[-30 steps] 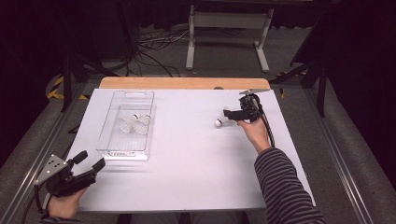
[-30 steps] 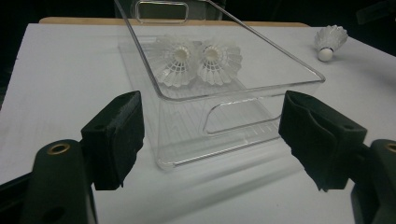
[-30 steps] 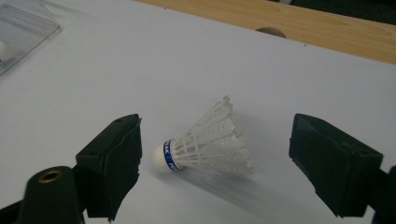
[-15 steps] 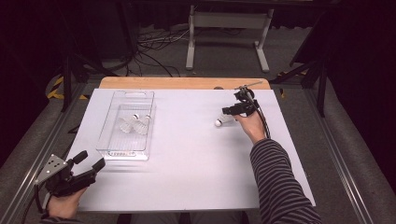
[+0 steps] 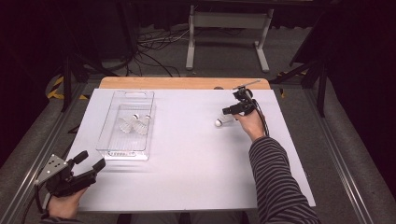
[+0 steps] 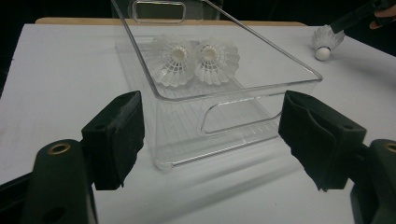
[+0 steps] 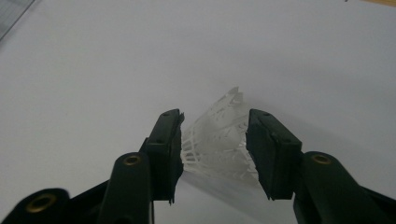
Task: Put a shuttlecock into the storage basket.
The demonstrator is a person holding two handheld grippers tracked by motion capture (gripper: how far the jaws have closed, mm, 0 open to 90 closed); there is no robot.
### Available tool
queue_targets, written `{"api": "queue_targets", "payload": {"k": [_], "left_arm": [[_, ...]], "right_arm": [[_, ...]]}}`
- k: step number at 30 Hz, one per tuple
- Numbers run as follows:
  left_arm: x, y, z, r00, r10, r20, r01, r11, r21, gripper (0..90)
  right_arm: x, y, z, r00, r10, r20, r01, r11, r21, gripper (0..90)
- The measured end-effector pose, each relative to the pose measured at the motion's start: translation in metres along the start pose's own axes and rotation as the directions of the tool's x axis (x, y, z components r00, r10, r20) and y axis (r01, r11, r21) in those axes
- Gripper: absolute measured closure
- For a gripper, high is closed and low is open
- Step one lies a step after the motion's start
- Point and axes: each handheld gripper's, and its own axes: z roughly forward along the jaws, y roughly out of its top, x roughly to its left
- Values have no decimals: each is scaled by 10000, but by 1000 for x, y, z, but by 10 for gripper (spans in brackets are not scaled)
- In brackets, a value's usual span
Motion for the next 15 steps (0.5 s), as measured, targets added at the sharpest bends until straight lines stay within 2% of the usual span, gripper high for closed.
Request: {"api": "queue_targets", "payload": {"k": [15], "left_arm": [[-1,0,1,10000,56,5,-56,10000,31,236]], "right_arm": [[1,-1,4,9993,-78,-367,89,9995,315,730]]}}
